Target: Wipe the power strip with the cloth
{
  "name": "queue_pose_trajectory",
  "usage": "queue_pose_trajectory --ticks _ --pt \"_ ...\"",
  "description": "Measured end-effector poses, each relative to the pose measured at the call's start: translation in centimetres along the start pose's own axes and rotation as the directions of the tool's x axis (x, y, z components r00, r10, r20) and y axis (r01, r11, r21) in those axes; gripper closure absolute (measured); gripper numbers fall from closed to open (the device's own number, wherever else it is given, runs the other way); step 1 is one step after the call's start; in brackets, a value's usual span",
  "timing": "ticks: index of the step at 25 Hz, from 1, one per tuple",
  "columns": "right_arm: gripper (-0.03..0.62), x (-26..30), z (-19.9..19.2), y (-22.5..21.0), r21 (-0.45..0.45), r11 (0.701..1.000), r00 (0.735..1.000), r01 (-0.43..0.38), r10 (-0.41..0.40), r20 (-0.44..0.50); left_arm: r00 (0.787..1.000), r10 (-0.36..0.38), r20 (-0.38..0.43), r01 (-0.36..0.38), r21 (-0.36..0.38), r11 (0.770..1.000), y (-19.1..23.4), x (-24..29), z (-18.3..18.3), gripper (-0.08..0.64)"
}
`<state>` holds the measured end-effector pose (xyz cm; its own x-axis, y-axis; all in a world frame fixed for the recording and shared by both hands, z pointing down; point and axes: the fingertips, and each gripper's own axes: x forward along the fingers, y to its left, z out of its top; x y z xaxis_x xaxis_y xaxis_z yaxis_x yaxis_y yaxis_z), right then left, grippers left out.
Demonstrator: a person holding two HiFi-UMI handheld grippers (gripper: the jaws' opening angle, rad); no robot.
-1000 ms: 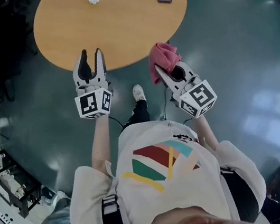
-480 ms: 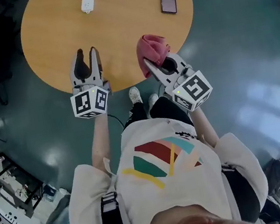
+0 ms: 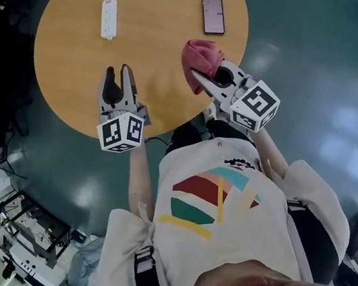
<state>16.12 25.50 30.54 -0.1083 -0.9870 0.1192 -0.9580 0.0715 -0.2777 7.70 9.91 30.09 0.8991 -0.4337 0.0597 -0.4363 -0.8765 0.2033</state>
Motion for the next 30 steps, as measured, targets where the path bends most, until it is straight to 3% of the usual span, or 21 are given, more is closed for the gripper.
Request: queue_pose_trajectory --ticks 3,6,9,12,14,18,21,24,30 --pt "0.552 3.2 0.6 -2.0 -0.027 0.999 0.999 -0.023 0.022 -0.029 1.000 0.014 0.004 -0.014 0.023 1.000 1.4 2.0 0.6 0.353" --pt "0.552 6.9 0.7 -2.6 -0.050 0.998 0.997 -0.044 0.041 -0.059 0.999 0.043 0.004 -0.043 -0.009 0.999 4.7 3.3 -0.1 0.353" --pt "0.552 8.5 0.8 -3.2 -0.007 0.999 0.998 -0.038 0.038 -0.056 0.999 0.025 0.028 -0.024 -0.027 0.999 5.8 3.6 -0.3 0.353" --pt "0.552 11.6 2.4 -4.0 0.051 0.998 0.998 -0.037 0.039 -0.052 0.999 0.000 0.051 0.000 0.005 1.000 8.3 5.6 0.5 0.353" --pt "0.552 14.3 3.3 -4.4 0.038 0.999 0.998 -0.028 0.031 -0.062 0.999 -0.002 0.049 0.000 0.026 1.000 11.3 7.7 0.4 0.353" --pt "0.552 17.5 2.3 -5.4 -0.009 0.999 0.988 -0.049 0.047 -0.148 0.996 0.038 -0.084 -0.035 0.029 0.999 15.4 12.4 -4.2 0.351" --pt "0.552 19.0 1.7 -5.0 0.031 0.994 0.974 -0.102 0.107 -0.200 0.972 0.073 -0.224 -0.051 0.103 0.993 17.5 14.9 -7.8 0.286" --pt "0.552 20.9 2.2 -4.9 0.039 0.989 0.963 -0.144 0.149 -0.224 0.931 0.101 -0.352 -0.052 0.145 0.988 19.7 17.3 -10.3 0.265" --pt "0.552 22.2 2.5 -5.1 0.058 0.987 0.961 -0.148 0.158 -0.228 0.865 0.132 -0.483 -0.044 0.190 0.981 21.4 18.3 -12.1 0.264"
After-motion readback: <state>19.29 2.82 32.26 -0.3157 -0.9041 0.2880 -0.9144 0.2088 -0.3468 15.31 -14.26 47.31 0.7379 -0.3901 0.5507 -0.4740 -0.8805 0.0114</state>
